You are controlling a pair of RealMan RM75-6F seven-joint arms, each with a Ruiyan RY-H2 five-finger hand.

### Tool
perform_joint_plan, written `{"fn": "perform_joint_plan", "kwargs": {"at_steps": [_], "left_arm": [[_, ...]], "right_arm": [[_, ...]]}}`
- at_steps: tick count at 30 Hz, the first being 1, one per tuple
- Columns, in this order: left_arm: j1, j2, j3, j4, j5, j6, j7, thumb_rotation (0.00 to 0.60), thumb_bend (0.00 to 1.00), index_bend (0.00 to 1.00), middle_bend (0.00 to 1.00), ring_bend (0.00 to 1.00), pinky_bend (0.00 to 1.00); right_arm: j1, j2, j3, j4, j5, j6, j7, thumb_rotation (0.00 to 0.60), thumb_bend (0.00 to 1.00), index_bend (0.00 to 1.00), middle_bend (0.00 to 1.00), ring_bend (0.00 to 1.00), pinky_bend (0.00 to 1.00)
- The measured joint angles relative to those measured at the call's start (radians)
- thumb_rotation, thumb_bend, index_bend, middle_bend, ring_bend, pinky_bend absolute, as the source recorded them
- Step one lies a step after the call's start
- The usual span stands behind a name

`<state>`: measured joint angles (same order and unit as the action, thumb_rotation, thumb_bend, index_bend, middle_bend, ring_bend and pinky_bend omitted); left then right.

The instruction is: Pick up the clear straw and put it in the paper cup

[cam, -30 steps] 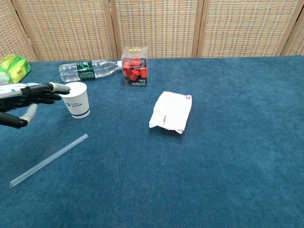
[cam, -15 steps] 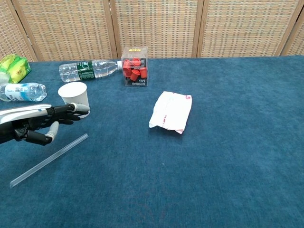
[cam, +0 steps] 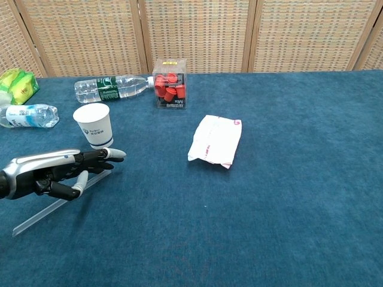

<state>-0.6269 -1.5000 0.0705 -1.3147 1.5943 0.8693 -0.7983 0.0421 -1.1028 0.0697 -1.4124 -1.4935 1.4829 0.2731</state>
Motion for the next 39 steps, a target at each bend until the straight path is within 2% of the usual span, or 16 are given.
{"fn": "perform_joint_plan", "kwargs": {"at_steps": [20,39], "left_arm": [[-0.038,0.027,0.081,-0.095,0.099,0.033,0.049,0.600,0.90,0.00,0.00,0.00,0.00],[-0.095,0.083,0.189,-0.144,0.213,0.058,-0.074,0.600,0.90,0.00,0.00,0.00,0.00]], "right_arm": [[0.000,0.000,-0.002,-0.004,0.001,-0.001,-0.008,0.600,0.00,0.00,0.00,0.00,0.00],[0.001,-0.002,-0.003,-0.008,0.001,-0.001,-0.019,0.600,0.00,0.00,0.00,0.00,0.00]]}}
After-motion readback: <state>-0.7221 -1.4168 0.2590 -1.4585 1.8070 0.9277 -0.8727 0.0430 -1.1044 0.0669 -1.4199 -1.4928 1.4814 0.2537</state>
